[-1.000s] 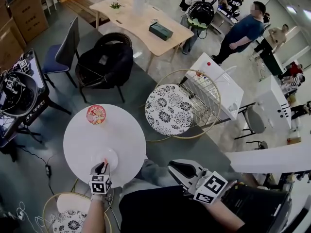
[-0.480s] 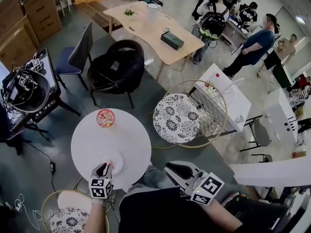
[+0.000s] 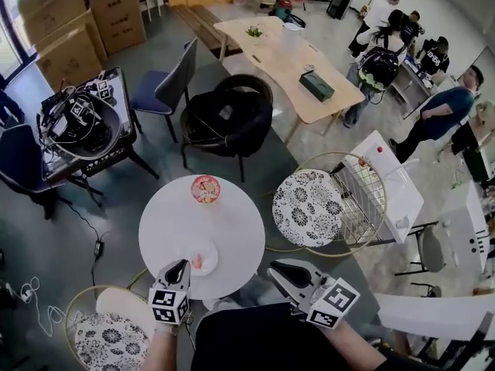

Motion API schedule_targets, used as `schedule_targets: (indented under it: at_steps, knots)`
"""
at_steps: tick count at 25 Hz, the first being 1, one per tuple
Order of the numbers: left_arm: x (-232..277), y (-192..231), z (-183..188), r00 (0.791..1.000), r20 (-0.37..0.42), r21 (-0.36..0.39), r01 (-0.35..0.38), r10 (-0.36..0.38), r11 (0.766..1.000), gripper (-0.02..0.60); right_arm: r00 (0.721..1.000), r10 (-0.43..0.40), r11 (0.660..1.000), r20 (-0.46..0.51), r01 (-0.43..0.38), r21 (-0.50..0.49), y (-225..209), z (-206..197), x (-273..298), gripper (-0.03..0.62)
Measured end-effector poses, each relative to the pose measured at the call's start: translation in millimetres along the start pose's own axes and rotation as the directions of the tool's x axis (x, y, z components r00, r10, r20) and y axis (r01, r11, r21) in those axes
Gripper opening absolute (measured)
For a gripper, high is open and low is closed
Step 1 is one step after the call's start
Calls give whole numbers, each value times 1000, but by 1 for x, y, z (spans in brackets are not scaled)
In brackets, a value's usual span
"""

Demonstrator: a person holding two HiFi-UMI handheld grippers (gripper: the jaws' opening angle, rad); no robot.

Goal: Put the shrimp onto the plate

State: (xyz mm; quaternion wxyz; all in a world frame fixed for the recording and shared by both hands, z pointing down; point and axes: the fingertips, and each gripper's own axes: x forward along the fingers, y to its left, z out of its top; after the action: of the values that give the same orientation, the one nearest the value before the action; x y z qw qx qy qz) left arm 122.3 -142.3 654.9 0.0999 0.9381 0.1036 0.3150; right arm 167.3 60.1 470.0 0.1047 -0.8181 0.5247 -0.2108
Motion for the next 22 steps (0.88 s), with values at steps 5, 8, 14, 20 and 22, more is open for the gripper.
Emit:
schedule_targets:
  at_steps: [5, 8, 14, 20, 22]
  knots:
    - [-34, -3, 27, 996, 79, -19, -36, 38, 999, 12, 996, 90, 996, -9, -90, 3, 12, 6, 22, 46]
    - [-57, -3, 38, 990, 119, -40, -71, 75, 997, 6, 989, 149, 989, -20, -149, 4, 23, 7, 36, 46]
    - [-111, -3, 56, 961, 223, -126, -138, 164, 982, 6, 964, 262, 965, -52, -262, 8, 49, 4, 62, 46]
    - [-164, -3, 61, 915, 300, -197, -219, 271, 956, 6, 921, 380, 925, -87, -379, 24, 80, -4, 86, 46]
    - [-178, -4, 57, 896, 312, -227, -251, 315, 941, 6, 899, 425, 905, -108, -425, 26, 92, -8, 94, 46]
